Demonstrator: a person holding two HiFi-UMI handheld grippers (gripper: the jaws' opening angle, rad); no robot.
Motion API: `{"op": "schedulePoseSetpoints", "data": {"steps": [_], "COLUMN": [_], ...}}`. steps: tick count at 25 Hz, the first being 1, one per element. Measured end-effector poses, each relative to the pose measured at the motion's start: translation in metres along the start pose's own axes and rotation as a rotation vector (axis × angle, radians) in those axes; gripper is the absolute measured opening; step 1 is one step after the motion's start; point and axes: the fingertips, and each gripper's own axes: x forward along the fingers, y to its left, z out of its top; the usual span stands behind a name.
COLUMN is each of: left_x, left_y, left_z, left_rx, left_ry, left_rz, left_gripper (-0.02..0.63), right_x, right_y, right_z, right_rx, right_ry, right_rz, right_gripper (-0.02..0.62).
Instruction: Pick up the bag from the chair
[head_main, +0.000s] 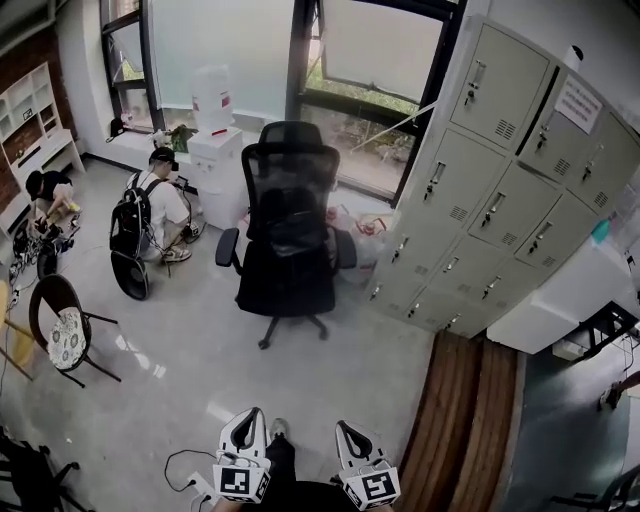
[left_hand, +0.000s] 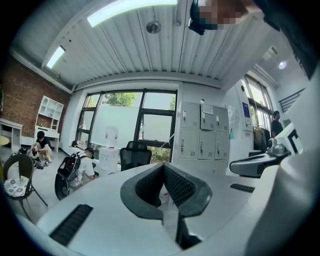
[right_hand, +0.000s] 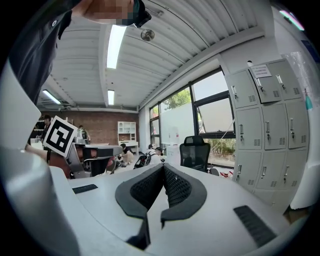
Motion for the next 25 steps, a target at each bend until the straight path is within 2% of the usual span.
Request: {"op": "schedulePoseSetpoints", "data": {"steps": [6, 11, 17, 25], "left_x": [0.089, 0.144, 0.204, 0.322], "left_y": [0.044, 0.072, 0.105, 0.136], "left_z": [0.027, 0.035, 0.026, 0.036], "left_rx": [-0.008, 0.022, -0.032, -0.016], "left_ry": [-0.018, -0.006, 0.038, 0.046], "left_rz": [-0.080, -0.108, -0.057, 0.032], "left_gripper": [0.002, 0.001, 0.000, 0.002], "right_x": [0.092, 0.150, 0.221, 0.329], "right_y": [-0.020, -0.040, -0.077, -0.156], "right_z": [0.034, 0.045, 0.043, 0.059], "right_rx": [-0.014, -0.015, -0.022, -0.043], "right_ry": [-0.011, 0.000, 0.032, 0.031], "right_rz": [0.001, -0.015, 0.004, 0.099], "right_gripper": [-0.003, -0.003, -0.003, -0.003]}}
